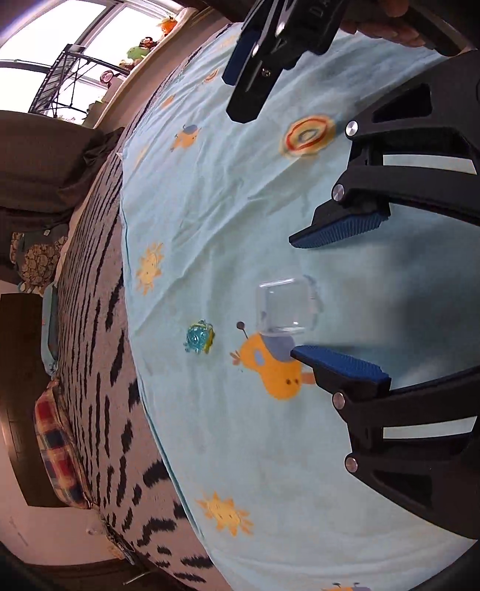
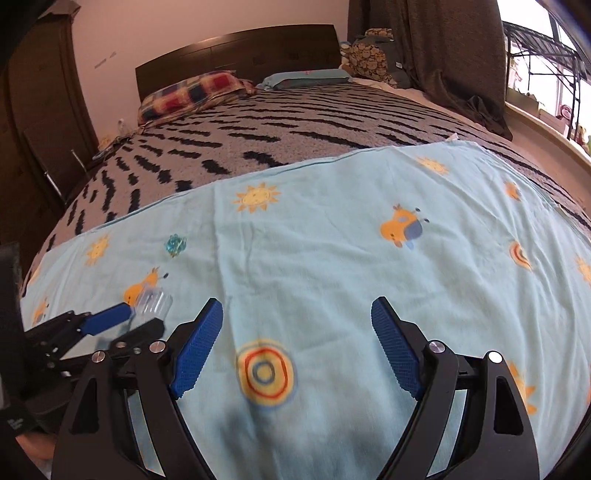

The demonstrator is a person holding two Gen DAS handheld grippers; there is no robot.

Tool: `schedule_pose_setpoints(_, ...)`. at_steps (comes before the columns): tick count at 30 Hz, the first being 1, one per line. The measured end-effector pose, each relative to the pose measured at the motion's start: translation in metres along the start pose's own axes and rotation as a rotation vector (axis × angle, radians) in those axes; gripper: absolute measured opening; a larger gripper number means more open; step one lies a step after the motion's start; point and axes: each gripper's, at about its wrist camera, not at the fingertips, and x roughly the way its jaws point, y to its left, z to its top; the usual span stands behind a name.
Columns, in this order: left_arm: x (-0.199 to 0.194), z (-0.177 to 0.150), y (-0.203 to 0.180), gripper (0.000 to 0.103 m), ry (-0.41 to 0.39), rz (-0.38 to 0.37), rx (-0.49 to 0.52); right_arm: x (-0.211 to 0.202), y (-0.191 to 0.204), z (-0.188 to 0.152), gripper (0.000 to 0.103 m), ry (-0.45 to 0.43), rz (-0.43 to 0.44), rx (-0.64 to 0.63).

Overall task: Collect trash
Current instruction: 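Grasp the clear plastic box with the left tool while the right tool grasps the blue glass turtle, then carry the box with the left tool while the right tool carries the turtle down to the bin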

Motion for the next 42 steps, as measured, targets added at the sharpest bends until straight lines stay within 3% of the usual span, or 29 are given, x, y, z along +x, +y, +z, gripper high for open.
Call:
schedule_pose_setpoints(2,0.011,0.005,0.001,0.046,0.018,0.001,0.000,0.006,0.004,0.006,0.083,-0.001,0.003,-0.008)
schedule_pose_setpoints(3,0.014,0.006,0.001,0.035,0.019,0.004,0.003,0.008,0.007,0.009,0.083,-0.002,0.005,-0.010)
schedule_pose_setpoints(4,0.013,0.007,0.003,0.032,0.019,0.006,0.006,0.011,0.009,0.011,0.083,-0.002,0.007,-0.013)
schedule_pose_setpoints(6,0.009,0.010,0.007,0.032,0.013,-0.003,0.007,0.016,0.015,0.015,0.083,-0.001,0.015,-0.020)
schedule_pose_setpoints(17,-0.006,0.021,0.071,0.032,-0.022,0.139,-0.008,0.065,0.081,0.027,0.083,0.036,0.081,-0.072)
schedule_pose_setpoints(18,-0.006,0.021,0.077,0.032,-0.018,0.154,-0.006,0.071,0.087,0.029,0.081,0.043,0.083,-0.073)
schedule_pose_setpoints(22,0.000,0.016,0.099,0.032,0.005,0.135,-0.049,0.100,0.108,0.037,0.057,0.074,0.086,-0.084)
schedule_pose_setpoints(25,0.000,0.013,0.108,0.032,-0.004,0.084,-0.084,0.116,0.119,0.039,0.046,0.100,0.096,-0.093)
schedule_pose_setpoints(29,0.000,0.011,0.108,0.032,-0.010,0.078,-0.085,0.127,0.128,0.044,0.038,0.101,0.081,-0.112)
schedule_pose_setpoints(30,0.000,0.011,0.108,0.032,-0.012,0.076,-0.087,0.128,0.130,0.045,0.030,0.102,0.081,-0.118)
schedule_pose_setpoints(37,-0.006,0.005,0.103,0.032,-0.015,0.099,-0.077,0.116,0.127,0.038,0.029,0.101,0.083,-0.121)
schedule_pose_setpoints(42,-0.035,-0.016,0.084,0.032,-0.022,0.084,-0.062,0.074,0.118,0.021,0.029,0.079,0.075,-0.150)
